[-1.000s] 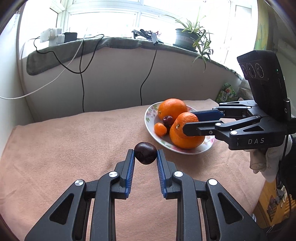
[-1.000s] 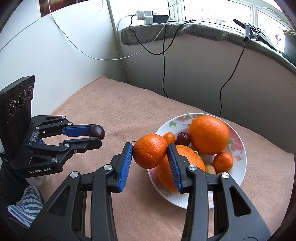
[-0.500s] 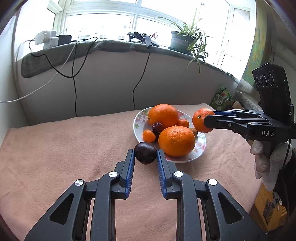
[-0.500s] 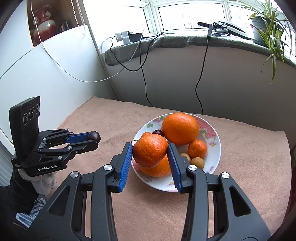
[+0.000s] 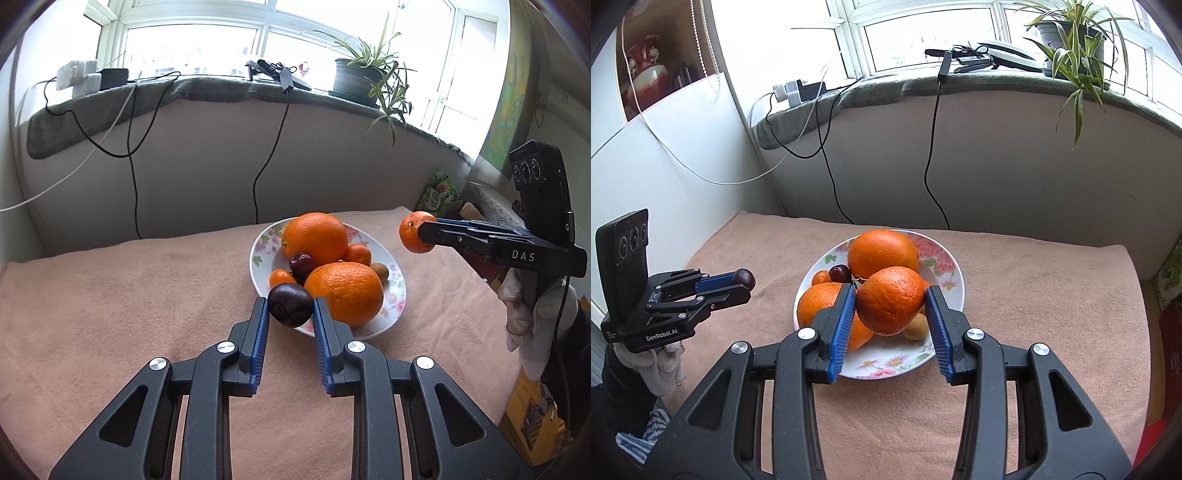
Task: Organize fruits
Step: 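Carry the mandarin over the plate with the right gripper while the left gripper carries the plum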
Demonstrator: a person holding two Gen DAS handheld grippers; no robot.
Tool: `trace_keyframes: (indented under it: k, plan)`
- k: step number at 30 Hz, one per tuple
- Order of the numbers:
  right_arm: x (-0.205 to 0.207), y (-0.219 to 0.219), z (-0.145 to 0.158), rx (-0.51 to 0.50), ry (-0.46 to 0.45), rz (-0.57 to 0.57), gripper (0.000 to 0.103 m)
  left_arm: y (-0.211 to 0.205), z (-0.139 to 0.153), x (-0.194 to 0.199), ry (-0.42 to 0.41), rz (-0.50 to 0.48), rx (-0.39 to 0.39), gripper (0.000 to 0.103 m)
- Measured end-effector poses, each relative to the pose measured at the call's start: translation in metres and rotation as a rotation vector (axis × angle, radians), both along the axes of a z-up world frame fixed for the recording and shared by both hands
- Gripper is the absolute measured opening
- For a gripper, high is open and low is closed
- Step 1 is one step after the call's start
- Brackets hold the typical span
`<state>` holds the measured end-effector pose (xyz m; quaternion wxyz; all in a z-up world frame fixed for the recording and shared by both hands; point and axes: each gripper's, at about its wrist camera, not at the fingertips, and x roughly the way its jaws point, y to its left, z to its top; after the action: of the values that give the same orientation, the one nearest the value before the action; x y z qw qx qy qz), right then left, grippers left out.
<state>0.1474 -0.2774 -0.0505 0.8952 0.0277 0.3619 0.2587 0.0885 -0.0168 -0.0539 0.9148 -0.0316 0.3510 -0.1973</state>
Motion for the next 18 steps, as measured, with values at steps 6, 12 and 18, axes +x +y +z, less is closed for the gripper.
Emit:
trace_keyframes:
  k: [6, 12, 18]
  plan:
    - [0.014, -0.007, -0.008, -0.001, 0.015, -0.018, 0.041, -0.007, -0.005, 0.007, 0.019, -0.012, 0.003, 0.022]
    - [0.025, -0.007, -0.014, -0.010, 0.026, -0.019, 0.041, -0.010, -0.007, 0.015, 0.029, -0.013, 0.005, 0.022]
    - [0.040, -0.006, -0.021, -0.016, 0.047, -0.020, 0.041, -0.016, -0.006, 0.024, 0.030, -0.023, 0.010, 0.022]
